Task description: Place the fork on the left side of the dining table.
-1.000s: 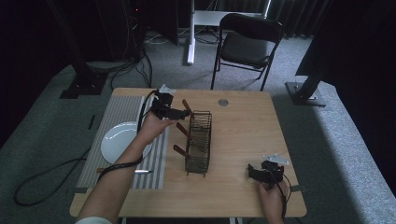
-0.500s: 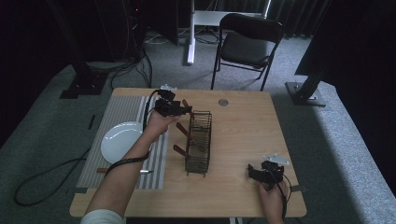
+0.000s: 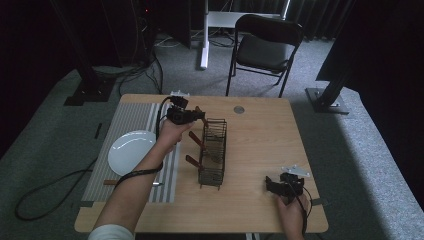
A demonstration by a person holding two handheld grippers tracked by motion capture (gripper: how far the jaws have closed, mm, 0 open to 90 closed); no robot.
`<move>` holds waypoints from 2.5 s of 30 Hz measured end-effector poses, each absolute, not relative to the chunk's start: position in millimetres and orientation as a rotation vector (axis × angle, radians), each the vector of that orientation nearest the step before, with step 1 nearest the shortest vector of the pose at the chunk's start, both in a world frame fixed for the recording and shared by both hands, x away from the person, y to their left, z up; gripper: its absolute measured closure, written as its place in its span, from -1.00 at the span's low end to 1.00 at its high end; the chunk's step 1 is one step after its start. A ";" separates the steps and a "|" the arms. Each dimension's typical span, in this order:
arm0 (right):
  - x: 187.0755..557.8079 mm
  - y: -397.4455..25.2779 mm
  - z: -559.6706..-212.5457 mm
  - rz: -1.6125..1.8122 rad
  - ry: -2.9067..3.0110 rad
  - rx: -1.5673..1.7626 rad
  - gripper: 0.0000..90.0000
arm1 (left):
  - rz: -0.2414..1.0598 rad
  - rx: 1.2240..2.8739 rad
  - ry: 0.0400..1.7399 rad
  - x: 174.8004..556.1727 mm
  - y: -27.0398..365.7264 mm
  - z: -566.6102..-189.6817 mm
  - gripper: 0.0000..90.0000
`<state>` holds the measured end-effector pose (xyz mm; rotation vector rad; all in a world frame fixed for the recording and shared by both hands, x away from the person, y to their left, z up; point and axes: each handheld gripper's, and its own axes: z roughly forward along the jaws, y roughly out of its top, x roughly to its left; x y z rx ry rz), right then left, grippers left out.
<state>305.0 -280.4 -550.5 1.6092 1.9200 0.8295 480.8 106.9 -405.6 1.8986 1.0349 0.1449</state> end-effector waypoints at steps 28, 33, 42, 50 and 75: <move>304.5 -280.3 -550.4 0.829 1.920 1.610 -0.72 | 0.190 1.864 1.071 463.1 114.0 -389.6 0.80; 304.4 -280.4 -550.4 0.829 1.921 1.609 -0.72 | 0.201 1.844 1.059 456.5 117.9 -381.5 0.80; 304.4 -280.4 -550.4 0.829 1.921 1.609 -0.72 | 0.200 1.797 1.043 445.4 128.5 -361.0 0.80; 304.4 -280.3 -550.4 0.829 1.920 1.610 -0.72 | 0.211 1.758 1.027 435.6 139.7 -339.6 0.80; 304.5 -280.4 -550.4 0.829 1.920 1.609 -0.72 | 0.262 1.630 1.062 420.5 205.0 -304.1 0.80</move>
